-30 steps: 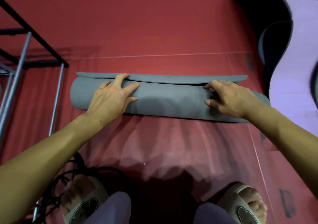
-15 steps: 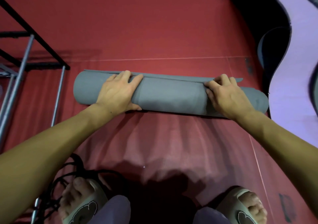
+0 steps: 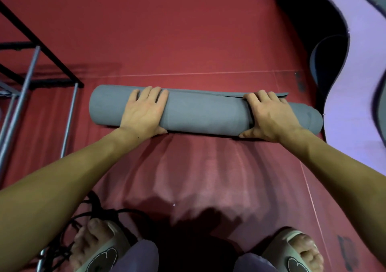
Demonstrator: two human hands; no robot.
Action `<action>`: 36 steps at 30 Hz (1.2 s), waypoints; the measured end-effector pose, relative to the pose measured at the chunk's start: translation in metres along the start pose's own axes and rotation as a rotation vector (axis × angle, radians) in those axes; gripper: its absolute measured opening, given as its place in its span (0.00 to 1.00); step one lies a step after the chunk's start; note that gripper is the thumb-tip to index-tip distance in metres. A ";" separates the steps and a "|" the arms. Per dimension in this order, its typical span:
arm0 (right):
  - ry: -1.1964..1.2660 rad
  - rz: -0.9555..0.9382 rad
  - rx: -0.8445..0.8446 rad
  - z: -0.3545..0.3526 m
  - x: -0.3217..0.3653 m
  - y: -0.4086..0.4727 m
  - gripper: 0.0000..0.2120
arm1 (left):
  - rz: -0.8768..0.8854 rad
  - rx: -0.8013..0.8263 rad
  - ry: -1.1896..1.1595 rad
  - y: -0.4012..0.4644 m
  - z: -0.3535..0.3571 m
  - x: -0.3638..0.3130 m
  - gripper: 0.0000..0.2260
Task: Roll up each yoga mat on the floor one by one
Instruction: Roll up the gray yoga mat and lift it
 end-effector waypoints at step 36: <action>0.447 -0.096 0.608 0.042 0.091 0.026 0.55 | -0.616 -0.317 -0.520 -0.128 -0.024 -0.002 0.18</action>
Point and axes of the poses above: each hand's wrist, its own y-axis towards the middle knuckle, its own z-axis out of the palm, x = y × z, the point moved 6 cm from there along y, towards the middle knuckle, and after that the axes turned 15 degrees about -x, right-handed, at the moved point
